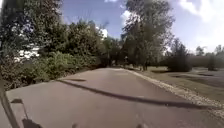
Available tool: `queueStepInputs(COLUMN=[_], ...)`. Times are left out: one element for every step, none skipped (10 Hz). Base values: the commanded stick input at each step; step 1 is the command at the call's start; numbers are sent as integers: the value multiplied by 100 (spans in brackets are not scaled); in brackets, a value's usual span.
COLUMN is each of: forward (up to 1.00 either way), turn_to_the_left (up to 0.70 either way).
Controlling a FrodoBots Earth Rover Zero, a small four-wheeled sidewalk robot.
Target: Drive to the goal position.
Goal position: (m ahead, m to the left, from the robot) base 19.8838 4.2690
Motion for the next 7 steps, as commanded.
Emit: queueStepInputs(forward=[70,70,70,70,70,70,70], turn_to_the_left=[0,0,0,0,0,0,0])
